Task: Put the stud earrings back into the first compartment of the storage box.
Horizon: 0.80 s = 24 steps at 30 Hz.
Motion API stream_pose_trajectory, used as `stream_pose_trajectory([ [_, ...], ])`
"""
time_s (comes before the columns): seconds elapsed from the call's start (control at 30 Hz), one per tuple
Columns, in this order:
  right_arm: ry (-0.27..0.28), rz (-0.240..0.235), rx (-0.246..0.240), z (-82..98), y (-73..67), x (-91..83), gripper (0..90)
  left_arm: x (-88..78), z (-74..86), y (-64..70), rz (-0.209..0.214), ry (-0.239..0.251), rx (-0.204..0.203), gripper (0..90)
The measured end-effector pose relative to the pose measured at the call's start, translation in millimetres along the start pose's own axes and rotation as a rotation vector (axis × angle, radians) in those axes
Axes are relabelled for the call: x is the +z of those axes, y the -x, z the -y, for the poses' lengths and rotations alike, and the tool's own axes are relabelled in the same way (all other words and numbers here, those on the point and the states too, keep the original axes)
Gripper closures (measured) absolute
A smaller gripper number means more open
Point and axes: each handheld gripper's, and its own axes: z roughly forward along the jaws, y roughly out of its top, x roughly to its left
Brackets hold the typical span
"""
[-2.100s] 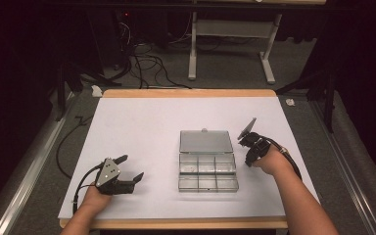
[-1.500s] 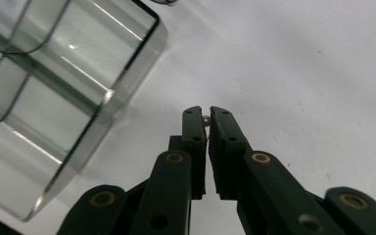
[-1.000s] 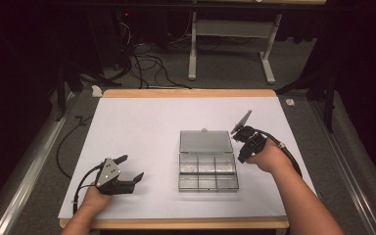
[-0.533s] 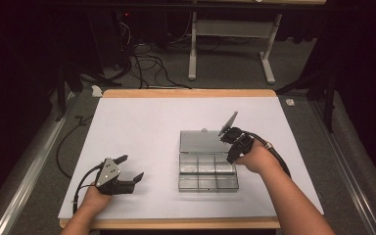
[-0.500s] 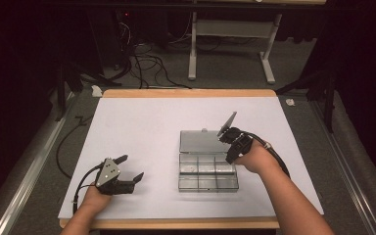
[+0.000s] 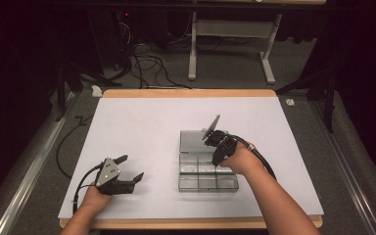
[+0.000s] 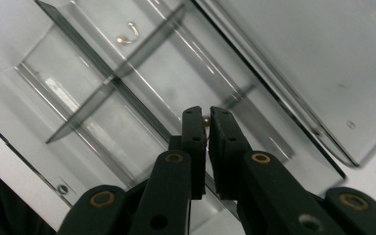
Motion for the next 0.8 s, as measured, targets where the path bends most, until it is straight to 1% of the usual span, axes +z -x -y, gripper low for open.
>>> stream_pose_trajectory([
  [0.03,0.001,-0.002,0.000,-1.3,-1.7,0.7,86.4,-0.1,0.0,-0.1,0.001,-0.001,-0.001,15.0],
  [0.07,0.001,-0.005,-0.011,-3.5,-3.5,1.6,86.4,-0.1,0.0,-0.1,0.001,-0.001,-0.001,15.0],
  [0.1,0.000,-0.007,-0.009,-5.1,-5.9,2.2,86.4,-0.1,-0.1,-0.1,0.002,-0.001,0.000,15.0],
  [0.13,0.001,-0.010,-0.018,-7.3,-7.6,2.6,86.4,-0.1,-0.1,-0.1,0.002,-0.002,0.000,15.0],
  [0.17,0.002,-0.010,-0.038,-9.1,-8.5,3.0,86.4,-0.1,-0.1,-0.1,0.002,-0.002,0.000,15.0],
  [0.23,0.010,-0.016,-0.053,-12.5,-12.1,4.0,86.4,-0.1,-0.1,-0.2,0.003,-0.002,0.000,15.0],
  [0.27,0.008,-0.023,-0.041,-14.0,-15.2,4.2,86.4,-0.1,-0.1,-0.3,0.003,-0.002,0.000,15.0],
  [0.3,0.006,-0.025,-0.040,-14.7,-17.1,4.5,86.4,0.0,-0.1,-0.3,0.003,-0.002,-0.001,15.0],
  [0.33,0.007,-0.025,-0.068,-17.4,-18.5,4.9,86.4,0.0,-0.1,-0.3,0.003,-0.002,-0.001,15.0],
  [0.37,0.014,-0.029,-0.083,-20.5,-21.8,5.8,86.4,0.0,-0.1,-0.3,0.003,-0.002,-0.001,15.0],
  [0.4,0.014,-0.029,-0.083,-20.5,-21.8,5.8,86.4,0.0,-0.1,-0.3,0.003,-0.002,-0.001,15.0],
  [0.47,0.008,-0.034,-0.070,-23.2,-26.6,5.8,86.4,0.0,-0.1,-0.4,0.003,-0.002,-0.001,15.0],
  [0.5,0.015,-0.034,-0.089,-24.1,-26.7,6.5,86.4,0.0,-0.1,-0.3,0.003,-0.002,-0.001,15.0],
  [0.6,0.014,-0.038,-0.099,-28.5,-31.9,7.7,86.4,0.0,-0.1,-0.3,0.003,-0.001,-0.002,15.0],
  [0.63,0.014,-0.037,-0.111,-30.0,-32.8,7.9,86.4,0.1,-0.1,-0.3,0.003,-0.001,-0.002,15.0],
  [0.67,0.015,-0.038,-0.107,-31.4,-34.4,8.3,86.4,0.0,-0.1,-0.3,0.003,-0.002,-0.002,15.0],
  [0.7,0.015,-0.039,-0.124,-32.8,-34.5,8.4,86.4,0.0,-0.1,-0.3,0.003,-0.002,-0.001,15.0],
  [0.8,0.019,-0.042,-0.125,-38.2,-39.1,9.5,86.4,0.0,-0.1,-0.3,0.003,-0.002,0.000,15.0],
])
